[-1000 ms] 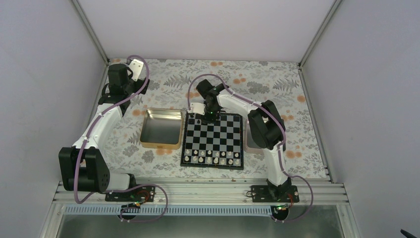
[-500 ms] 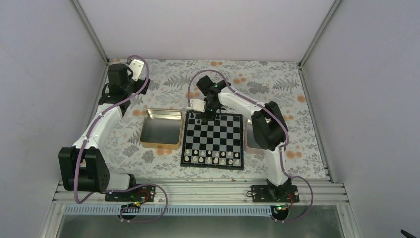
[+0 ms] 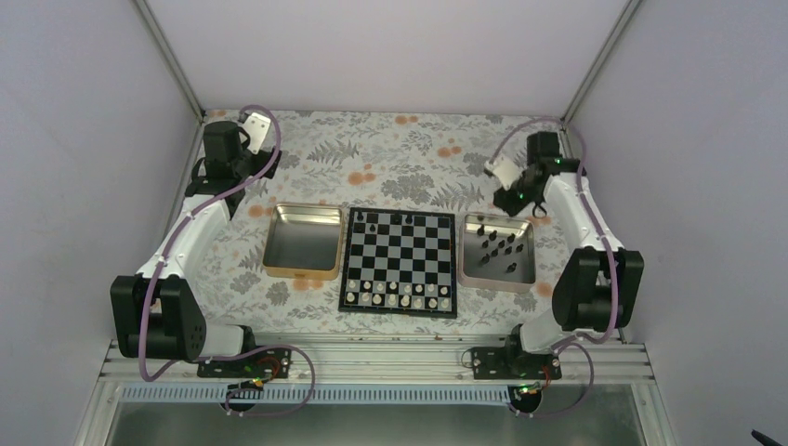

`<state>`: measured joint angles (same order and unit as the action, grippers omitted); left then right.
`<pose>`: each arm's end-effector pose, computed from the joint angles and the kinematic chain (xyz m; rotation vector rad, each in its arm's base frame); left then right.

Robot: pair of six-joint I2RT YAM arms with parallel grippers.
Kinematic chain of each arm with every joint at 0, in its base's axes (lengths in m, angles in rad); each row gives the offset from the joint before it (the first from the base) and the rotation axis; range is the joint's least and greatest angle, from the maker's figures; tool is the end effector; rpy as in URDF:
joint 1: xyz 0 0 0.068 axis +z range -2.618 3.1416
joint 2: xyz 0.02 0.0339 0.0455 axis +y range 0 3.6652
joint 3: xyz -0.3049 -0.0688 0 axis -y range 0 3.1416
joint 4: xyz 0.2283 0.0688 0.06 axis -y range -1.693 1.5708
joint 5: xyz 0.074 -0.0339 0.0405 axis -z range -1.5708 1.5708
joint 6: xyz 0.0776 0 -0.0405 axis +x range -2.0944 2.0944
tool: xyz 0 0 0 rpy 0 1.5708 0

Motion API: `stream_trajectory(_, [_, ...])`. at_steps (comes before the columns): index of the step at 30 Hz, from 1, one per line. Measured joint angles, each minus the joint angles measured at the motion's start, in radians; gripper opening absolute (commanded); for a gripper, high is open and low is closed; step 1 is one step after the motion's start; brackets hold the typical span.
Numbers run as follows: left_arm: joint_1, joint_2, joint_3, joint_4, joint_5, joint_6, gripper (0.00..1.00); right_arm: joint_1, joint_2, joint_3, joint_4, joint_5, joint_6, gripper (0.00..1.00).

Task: Set up the chess pieces on the board
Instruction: Pick up the chess piece from the storage box.

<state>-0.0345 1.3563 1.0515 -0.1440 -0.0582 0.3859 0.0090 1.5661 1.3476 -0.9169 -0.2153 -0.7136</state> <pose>0.3273 -0.0068 0.3344 0.3872 1.9929 0.2811 0.3175 0.0194 0.2917 -0.9997 2.4657 0.0668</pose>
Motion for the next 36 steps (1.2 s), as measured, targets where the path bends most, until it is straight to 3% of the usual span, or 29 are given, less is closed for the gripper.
stream_trajectory(5, [0.000,0.000,-0.004,0.000,0.012,0.000,1.00,-0.032,-0.045,-0.215,-0.002,-0.031,0.000,0.23])
stream_trajectory(11, [0.000,0.000,-0.004,-0.001,0.029,-0.001,1.00,-0.048,-0.049,-0.321,0.049,-0.061,0.001,0.22])
stream_trajectory(36, [0.000,0.000,-0.004,-0.001,0.037,-0.001,1.00,-0.084,0.035,-0.356,0.214,-0.002,0.004,0.21])
